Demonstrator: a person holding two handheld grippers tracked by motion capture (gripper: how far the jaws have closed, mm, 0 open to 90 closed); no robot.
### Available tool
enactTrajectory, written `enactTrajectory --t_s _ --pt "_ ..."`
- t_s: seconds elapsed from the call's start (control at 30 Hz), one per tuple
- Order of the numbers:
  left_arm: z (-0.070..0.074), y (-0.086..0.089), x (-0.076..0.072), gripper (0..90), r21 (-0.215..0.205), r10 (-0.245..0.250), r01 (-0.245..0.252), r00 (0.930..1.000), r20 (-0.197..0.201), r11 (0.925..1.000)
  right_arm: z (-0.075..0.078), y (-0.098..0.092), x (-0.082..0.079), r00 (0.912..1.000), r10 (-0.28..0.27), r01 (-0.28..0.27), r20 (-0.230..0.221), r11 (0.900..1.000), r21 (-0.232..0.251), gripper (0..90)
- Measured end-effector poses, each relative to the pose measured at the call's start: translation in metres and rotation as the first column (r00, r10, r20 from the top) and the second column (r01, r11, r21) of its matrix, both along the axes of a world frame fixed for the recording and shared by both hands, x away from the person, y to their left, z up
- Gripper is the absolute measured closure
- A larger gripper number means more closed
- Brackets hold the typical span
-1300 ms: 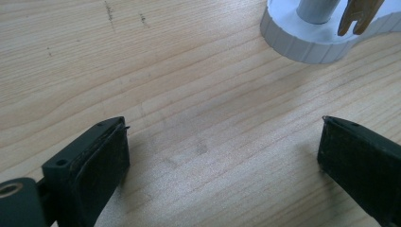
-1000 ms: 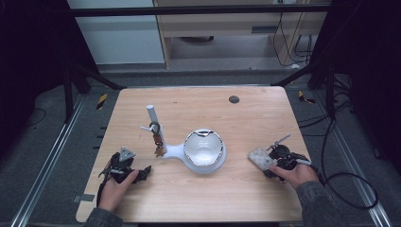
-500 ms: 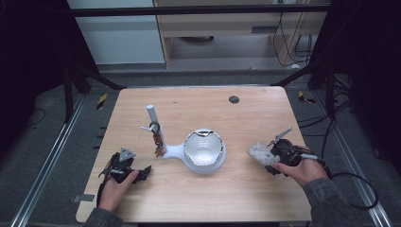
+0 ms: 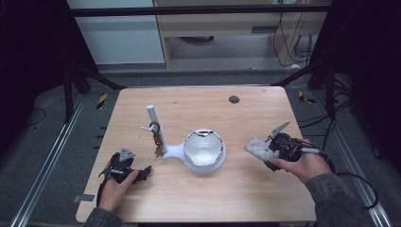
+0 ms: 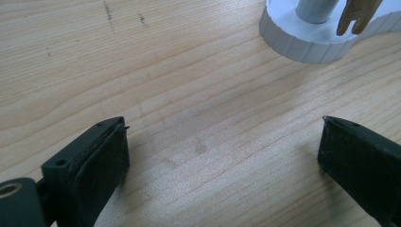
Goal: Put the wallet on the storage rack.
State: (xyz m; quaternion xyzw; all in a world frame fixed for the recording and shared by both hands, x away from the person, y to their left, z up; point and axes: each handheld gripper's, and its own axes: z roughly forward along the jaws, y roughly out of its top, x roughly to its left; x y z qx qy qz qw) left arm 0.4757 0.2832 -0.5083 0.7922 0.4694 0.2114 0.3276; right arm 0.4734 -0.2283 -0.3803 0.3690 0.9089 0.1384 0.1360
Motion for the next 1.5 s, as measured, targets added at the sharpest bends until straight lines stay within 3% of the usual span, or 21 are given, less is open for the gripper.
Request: enactTrajectory --t_s 0.9,1.5 --pt "0.0 0.0 0.0 2.1 0.0 0.0 0.0 1.0 -0.001 1.0 0.034 0.041 0.001 0.9931 0.112 -0.11 0.034 0.993 -0.043 31.2" --pt "0.0 0.0 0.0 2.1 -0.001 0.0 0.0 1.0 -0.001 1.0 0.036 0.052 0.005 0.9904 0.135 -0.133 0.032 0.99 -0.049 31.2"
